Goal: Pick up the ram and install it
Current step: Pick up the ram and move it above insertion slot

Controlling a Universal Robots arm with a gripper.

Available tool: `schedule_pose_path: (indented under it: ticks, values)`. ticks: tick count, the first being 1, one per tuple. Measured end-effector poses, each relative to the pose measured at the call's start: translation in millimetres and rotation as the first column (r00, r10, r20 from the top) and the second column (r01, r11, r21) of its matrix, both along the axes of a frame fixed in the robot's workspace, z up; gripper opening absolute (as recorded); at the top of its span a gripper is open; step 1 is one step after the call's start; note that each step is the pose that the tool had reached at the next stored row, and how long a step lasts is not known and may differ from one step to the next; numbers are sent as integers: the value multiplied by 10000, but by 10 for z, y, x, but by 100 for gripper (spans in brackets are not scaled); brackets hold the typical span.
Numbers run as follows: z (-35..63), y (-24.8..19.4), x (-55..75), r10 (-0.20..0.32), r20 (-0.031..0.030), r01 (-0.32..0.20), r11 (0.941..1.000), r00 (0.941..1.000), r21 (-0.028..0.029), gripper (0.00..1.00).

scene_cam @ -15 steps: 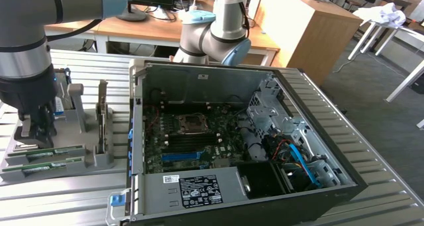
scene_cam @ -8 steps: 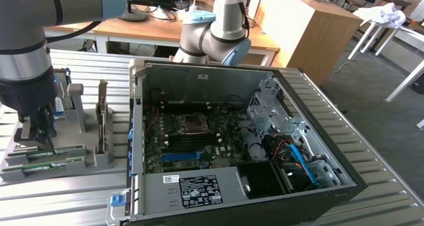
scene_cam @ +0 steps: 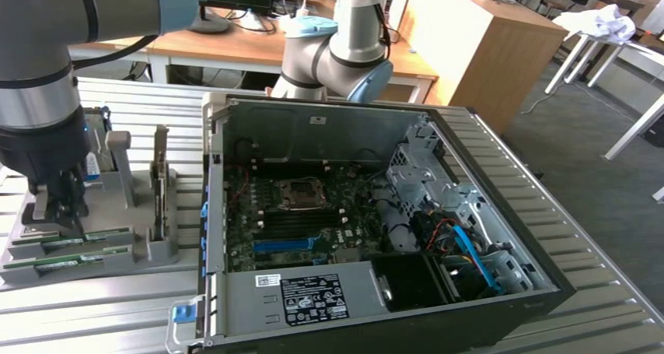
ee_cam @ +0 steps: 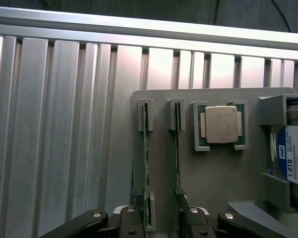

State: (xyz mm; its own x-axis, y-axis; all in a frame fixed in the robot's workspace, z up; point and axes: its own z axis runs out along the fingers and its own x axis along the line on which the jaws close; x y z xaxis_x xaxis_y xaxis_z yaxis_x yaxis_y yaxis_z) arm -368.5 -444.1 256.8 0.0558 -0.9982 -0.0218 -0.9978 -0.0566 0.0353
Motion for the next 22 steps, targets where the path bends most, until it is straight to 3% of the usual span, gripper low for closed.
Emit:
schedule_pose_path:
  ticks: [22]
  values:
    - [-76, -43, -6, 0, 0, 0, 10000, 10000, 0, 36]
